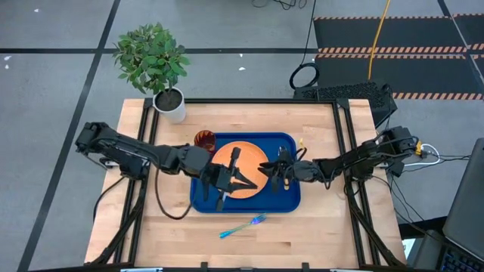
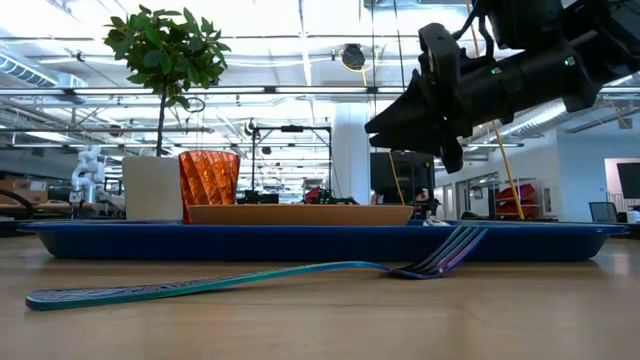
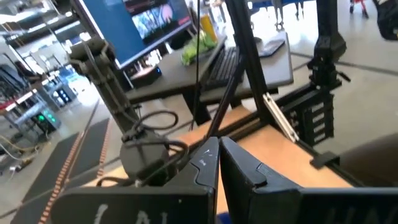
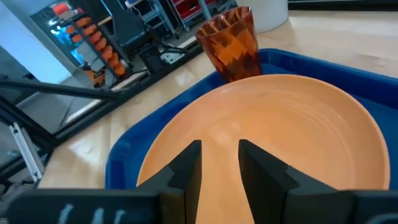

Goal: Pick and place plate/cup/fork/spoon on tray
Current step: Put the fork on the serving tray to the right of the plate

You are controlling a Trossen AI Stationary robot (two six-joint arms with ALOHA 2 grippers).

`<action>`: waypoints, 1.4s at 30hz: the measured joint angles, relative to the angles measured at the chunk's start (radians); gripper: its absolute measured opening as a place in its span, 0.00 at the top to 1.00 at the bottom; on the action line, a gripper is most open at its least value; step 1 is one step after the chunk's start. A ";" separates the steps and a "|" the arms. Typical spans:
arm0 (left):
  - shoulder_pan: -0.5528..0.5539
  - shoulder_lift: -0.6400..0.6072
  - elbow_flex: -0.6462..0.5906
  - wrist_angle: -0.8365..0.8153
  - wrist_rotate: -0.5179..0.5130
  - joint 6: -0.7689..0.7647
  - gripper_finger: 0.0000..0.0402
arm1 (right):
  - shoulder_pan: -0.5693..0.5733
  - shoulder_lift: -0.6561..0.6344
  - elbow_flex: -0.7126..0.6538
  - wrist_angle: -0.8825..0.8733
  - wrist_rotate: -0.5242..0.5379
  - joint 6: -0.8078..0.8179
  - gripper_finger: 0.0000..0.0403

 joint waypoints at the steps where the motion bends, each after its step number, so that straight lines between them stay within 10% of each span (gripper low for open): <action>1: -0.001 -0.001 0.000 0.000 0.000 -0.003 0.95 | -0.002 0.000 0.000 0.006 0.000 0.004 0.75; 42: -0.008 0.012 -0.001 -0.018 0.002 0.065 0.95 | 0.018 0.004 0.000 0.144 -0.005 -0.151 0.75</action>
